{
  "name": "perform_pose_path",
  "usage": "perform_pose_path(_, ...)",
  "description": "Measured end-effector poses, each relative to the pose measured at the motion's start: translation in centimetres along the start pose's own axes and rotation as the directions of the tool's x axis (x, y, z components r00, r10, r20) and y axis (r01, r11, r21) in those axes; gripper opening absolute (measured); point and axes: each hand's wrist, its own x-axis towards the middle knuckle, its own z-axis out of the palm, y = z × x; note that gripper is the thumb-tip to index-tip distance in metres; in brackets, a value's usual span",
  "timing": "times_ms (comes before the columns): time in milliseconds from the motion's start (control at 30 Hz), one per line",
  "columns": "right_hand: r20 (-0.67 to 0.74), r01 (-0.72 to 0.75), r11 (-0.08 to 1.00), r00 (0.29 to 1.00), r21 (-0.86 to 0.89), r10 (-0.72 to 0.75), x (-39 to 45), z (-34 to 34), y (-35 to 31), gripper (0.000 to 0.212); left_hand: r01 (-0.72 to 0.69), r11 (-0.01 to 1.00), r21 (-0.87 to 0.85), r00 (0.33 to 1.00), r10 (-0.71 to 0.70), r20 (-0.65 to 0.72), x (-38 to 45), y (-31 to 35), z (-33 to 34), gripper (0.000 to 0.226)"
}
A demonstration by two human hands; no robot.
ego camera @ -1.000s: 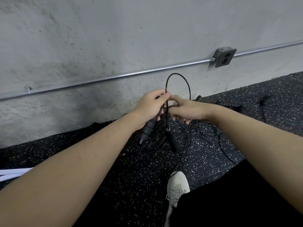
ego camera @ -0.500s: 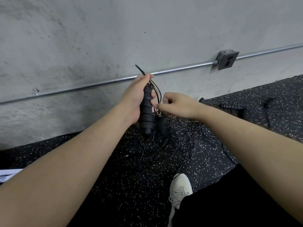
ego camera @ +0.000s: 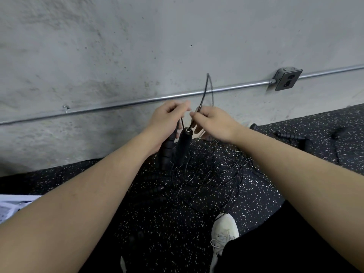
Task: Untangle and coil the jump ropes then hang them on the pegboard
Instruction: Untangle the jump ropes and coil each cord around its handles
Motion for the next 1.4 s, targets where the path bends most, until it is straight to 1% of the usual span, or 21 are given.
perform_pose_path(67, -0.022, -0.051, 0.977, 0.998, 0.207, 0.056, 0.3, 0.0, -0.6, 0.022, -0.008, 0.994, 0.113, 0.999, 0.003, 0.042, -0.5, -0.4, -0.7, 0.021)
perform_pose_path(133, -0.024, -0.070, 0.938, 0.996, 0.340, 0.083, 0.8, 0.1, -1.0, 0.021, -0.051, 0.979, 0.196, 0.995, 0.034, 0.089, -1.0, -0.8, -1.4, 0.019)
perform_pose_path(200, -0.022, -0.099, 0.899, 0.993, 0.426, 0.119, 1.1, 0.2, -1.3, 0.024, -0.103, 0.958, 0.269, 0.989, 0.069, 0.131, -1.6, -0.8, -2.2, 0.026)
perform_pose_path(300, 0.033, -0.136, 0.835, 0.990, 0.533, 0.141, 1.4, 0.6, -2.1, 0.030, -0.117, 0.929, 0.352, 0.989, 0.075, 0.129, -2.7, -0.4, -2.9, 0.048)
perform_pose_path(333, 0.056, -0.145, 0.809, 0.989, 0.569, 0.137, 1.5, 0.8, -2.4, 0.031, -0.120, 0.925, 0.362, 0.989, 0.080, 0.123, -3.0, -0.4, -3.1, 0.051)
perform_pose_path(400, 0.081, -0.163, 0.759, 0.986, 0.630, 0.145, 1.7, 1.4, -3.1, 0.033, -0.128, 0.927, 0.352, 0.990, 0.096, 0.107, -3.5, -0.4, -3.6, 0.050)
perform_pose_path(500, 0.109, -0.203, 0.705, 0.978, 0.680, 0.176, 1.8, 2.5, -4.3, 0.032, -0.082, 0.963, 0.258, 0.996, 0.069, 0.059, -4.0, -0.2, -4.4, 0.040)
perform_pose_path(533, 0.130, -0.219, 0.707, 0.975, 0.672, 0.179, 1.9, 2.8, -4.6, 0.032, -0.073, 0.973, 0.217, 0.997, 0.066, 0.040, -4.1, -0.2, -4.7, 0.035)
perform_pose_path(600, 0.173, -0.235, 0.775, 0.971, 0.587, 0.163, 1.8, 3.4, -5.3, 0.039, -0.066, 0.987, 0.145, 0.998, 0.068, -0.005, -4.3, -0.3, -5.5, 0.028)
perform_pose_path(667, 0.222, -0.233, 0.843, 0.965, 0.484, 0.140, 1.6, 4.3, -6.0, 0.050, -0.037, 0.996, 0.083, 0.997, 0.043, -0.061, -4.4, -0.3, -6.4, 0.026)
perform_pose_path(767, 0.326, -0.233, 0.888, 0.940, 0.397, 0.101, 1.1, 6.0, -7.3, 0.060, 0.023, 0.999, -0.026, 0.987, -0.027, -0.161, -4.5, -0.5, -8.1, 0.028)
perform_pose_path(867, 0.420, -0.227, 0.896, 0.906, 0.382, 0.050, 0.5, 7.7, -8.7, 0.056, 0.036, 0.987, -0.157, 0.971, -0.071, -0.226, -4.5, -0.9, -9.5, 0.020)
perform_pose_path(933, 0.438, -0.207, 0.893, 0.899, 0.399, 0.013, 0.2, 8.6, -9.4, 0.049, 0.062, 0.969, -0.240, 0.962, -0.122, -0.243, -4.7, -1.0, -10.3, 0.019)
perform_pose_path(1000, 0.445, -0.180, 0.895, 0.895, 0.409, -0.023, 0.0, 9.4, -10.1, 0.042, 0.077, 0.940, -0.333, 0.951, -0.169, -0.258, -4.8, -1.0, -11.2, 0.023)
perform_pose_path(1100, 0.455, -0.187, 0.888, 0.890, 0.419, -0.027, 0.0, 10.7, -10.7, 0.038, 0.069, 0.884, -0.462, 0.932, -0.222, -0.286, -4.9, -1.1, -12.3, 0.024)
perform_pose_path(1267, 0.476, -0.251, 0.840, 0.880, 0.481, -0.009, 0.2, 12.2, -11.4, 0.033, 0.051, 0.845, -0.532, 0.905, -0.265, -0.334, -4.9, -1.6, -13.3, 0.018)
perform_pose_path(1333, 0.479, -0.283, 0.813, 0.878, 0.510, 0.004, 0.3, 12.6, -11.4, 0.031, 0.084, 0.838, -0.539, 0.897, -0.300, -0.326, -4.9, -1.5, -13.5, 0.014)
perform_pose_path(1400, 0.465, -0.298, 0.794, 0.885, 0.530, 0.021, 0.5, 12.8, -11.2, 0.029, 0.102, 0.807, -0.582, 0.888, -0.337, -0.312, -5.0, -1.4, -13.6, 0.005)
